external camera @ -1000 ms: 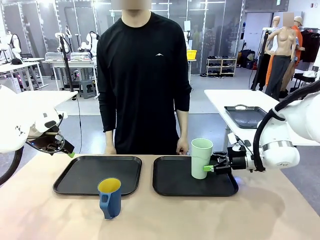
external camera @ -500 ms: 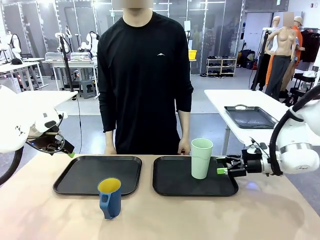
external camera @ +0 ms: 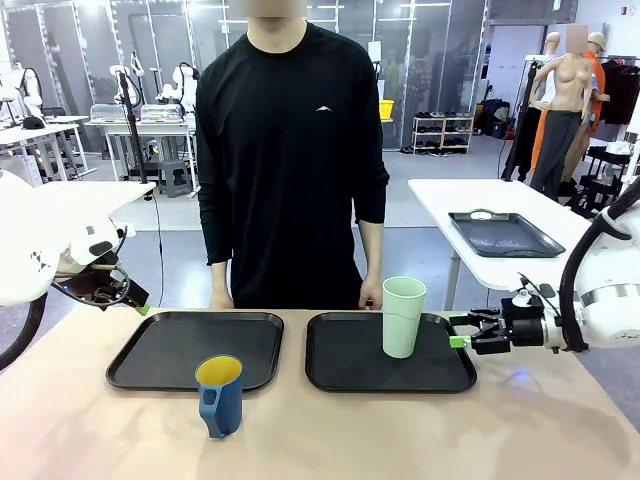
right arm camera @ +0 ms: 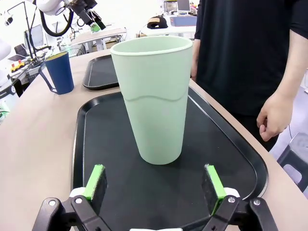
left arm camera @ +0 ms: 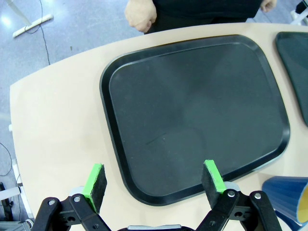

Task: Sort and store the cups by type.
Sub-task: Place the picked Reusable plastic cup into the Flat Tray indicated by the person, then pick up the Handle plastic cup and place it into the empty Flat Tray.

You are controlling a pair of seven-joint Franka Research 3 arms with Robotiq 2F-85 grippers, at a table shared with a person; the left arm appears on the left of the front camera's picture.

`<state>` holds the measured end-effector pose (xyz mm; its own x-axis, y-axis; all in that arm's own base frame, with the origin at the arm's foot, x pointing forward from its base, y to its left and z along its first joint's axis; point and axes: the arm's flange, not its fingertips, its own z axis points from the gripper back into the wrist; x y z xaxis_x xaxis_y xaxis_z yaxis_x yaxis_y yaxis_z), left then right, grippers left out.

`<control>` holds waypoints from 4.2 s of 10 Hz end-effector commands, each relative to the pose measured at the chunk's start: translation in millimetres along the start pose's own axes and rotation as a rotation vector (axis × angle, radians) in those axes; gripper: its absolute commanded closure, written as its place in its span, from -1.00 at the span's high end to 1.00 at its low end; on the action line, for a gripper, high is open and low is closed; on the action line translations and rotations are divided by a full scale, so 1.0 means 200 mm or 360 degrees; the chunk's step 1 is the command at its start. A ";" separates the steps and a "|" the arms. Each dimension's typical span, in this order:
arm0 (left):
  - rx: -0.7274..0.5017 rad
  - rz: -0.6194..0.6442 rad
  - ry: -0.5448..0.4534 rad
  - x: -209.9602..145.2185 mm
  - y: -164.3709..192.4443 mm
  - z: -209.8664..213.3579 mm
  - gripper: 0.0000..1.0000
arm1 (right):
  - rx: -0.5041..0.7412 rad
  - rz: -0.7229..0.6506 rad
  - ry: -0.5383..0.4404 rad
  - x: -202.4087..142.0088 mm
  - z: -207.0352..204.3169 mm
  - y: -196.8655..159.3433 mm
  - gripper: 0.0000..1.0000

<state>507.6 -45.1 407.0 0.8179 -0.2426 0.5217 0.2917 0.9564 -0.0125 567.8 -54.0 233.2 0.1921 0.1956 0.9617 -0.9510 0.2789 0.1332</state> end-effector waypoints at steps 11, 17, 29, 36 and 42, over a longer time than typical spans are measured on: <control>0.0001 0.0000 -0.0005 0.01 0.00 0.00 1.00 | 0.0010 -0.0005 -0.0017 0.00 -0.01 0.00 1.00; 0.0001 0.0000 -0.0005 0.01 0.00 0.00 1.00 | -0.0300 0.0063 0.0643 0.32 0.22 0.42 1.00; 0.0001 0.0000 -0.0005 0.01 0.00 0.00 1.00 | -0.0399 0.0076 0.1075 0.41 0.31 0.64 1.00; 0.0001 0.0000 -0.0005 0.01 0.00 0.00 1.00 | -0.0399 0.0076 0.1075 0.41 0.31 0.64 1.00; -0.0027 -0.0605 -0.0082 0.01 0.11 0.13 1.00 | -0.0399 0.0076 0.1075 0.41 0.31 0.64 1.00</control>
<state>504.5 -33.6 428.2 0.7095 -0.4541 0.5389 0.4683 0.8753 0.1210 445.9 -59.9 345.5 0.3434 0.7306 0.5902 -0.8919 0.4505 -0.0387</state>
